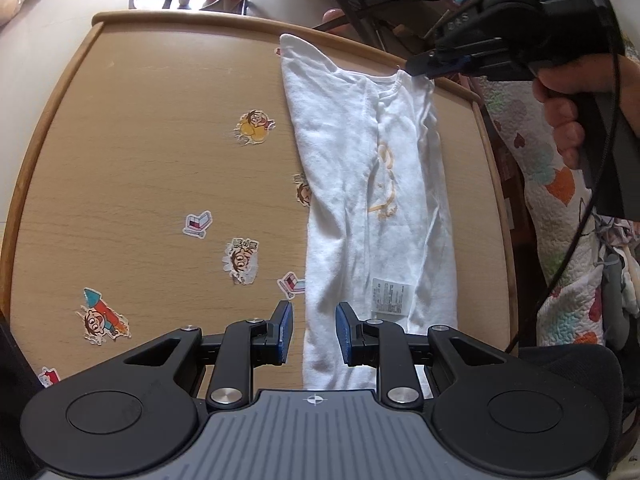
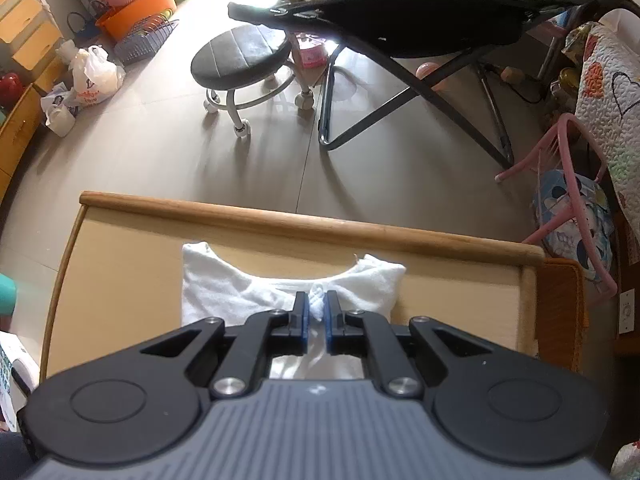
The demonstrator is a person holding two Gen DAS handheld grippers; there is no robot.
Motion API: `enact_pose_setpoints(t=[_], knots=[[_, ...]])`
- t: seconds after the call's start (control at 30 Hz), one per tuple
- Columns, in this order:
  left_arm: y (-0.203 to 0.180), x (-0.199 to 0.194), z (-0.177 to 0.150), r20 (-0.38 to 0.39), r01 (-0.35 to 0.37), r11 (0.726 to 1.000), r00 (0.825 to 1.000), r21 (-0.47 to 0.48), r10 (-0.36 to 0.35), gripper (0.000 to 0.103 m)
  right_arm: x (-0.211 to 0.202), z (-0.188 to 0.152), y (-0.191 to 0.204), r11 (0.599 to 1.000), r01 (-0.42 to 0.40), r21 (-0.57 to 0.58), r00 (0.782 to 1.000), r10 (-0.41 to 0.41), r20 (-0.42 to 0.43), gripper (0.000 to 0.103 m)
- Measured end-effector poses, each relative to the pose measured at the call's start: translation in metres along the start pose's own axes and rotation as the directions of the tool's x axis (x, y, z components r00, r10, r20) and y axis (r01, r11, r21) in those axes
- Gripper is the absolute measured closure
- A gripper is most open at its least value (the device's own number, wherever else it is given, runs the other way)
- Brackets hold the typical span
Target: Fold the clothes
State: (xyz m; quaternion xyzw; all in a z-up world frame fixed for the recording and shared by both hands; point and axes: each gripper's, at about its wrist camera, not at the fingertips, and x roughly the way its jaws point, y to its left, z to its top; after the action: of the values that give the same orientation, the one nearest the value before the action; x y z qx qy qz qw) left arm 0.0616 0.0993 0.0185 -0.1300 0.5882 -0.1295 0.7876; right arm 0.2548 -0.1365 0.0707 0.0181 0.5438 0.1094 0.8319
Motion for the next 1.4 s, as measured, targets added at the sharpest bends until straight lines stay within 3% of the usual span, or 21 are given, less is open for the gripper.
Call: enact_pose_setpoints(t=[0.47, 0.6, 0.73, 0.83, 1.1, 1.4], knots=[[0.007, 0.011, -0.002, -0.032, 0.002, 1.0, 0.999, -0.009, -0.003, 0.076, 0.032, -0.008, 0.02, 0.998, 0.027, -0.052, 0.998, -0.03, -0.056, 0.092], [0.008, 0.013, -0.004, -0.035, -0.001, 1.0, 0.999, -0.012, 0.001, 0.076, 0.03, -0.01, 0.021, 0.998, 0.016, -0.059, 0.998, -0.019, -0.059, 0.081], [0.007, 0.014, -0.007, -0.03, -0.006, 1.0, 1.0, -0.007, 0.006, 0.076, 0.012, -0.011, 0.024, 0.995, 0.024, -0.094, 0.999, -0.026, -0.022, 0.068], [0.005, 0.014, -0.01, -0.023, -0.018, 1.0, 1.0, -0.005, 0.018, 0.076, -0.008, -0.012, 0.026, 0.99, 0.056, -0.127, 0.998, -0.055, 0.011, 0.063], [-0.006, 0.003, -0.019, 0.035, -0.043, 0.999, 0.998, -0.004, 0.043, 0.076, -0.056, -0.035, 0.019, 0.991, 0.083, -0.102, 0.996, -0.078, 0.053, 0.06], [-0.017, -0.003, -0.039, 0.044, -0.056, 0.998, 0.998, 0.023, 0.055, 0.076, -0.081, -0.102, 0.016, 0.99, 0.103, -0.093, 0.994, -0.1, 0.038, 0.059]])
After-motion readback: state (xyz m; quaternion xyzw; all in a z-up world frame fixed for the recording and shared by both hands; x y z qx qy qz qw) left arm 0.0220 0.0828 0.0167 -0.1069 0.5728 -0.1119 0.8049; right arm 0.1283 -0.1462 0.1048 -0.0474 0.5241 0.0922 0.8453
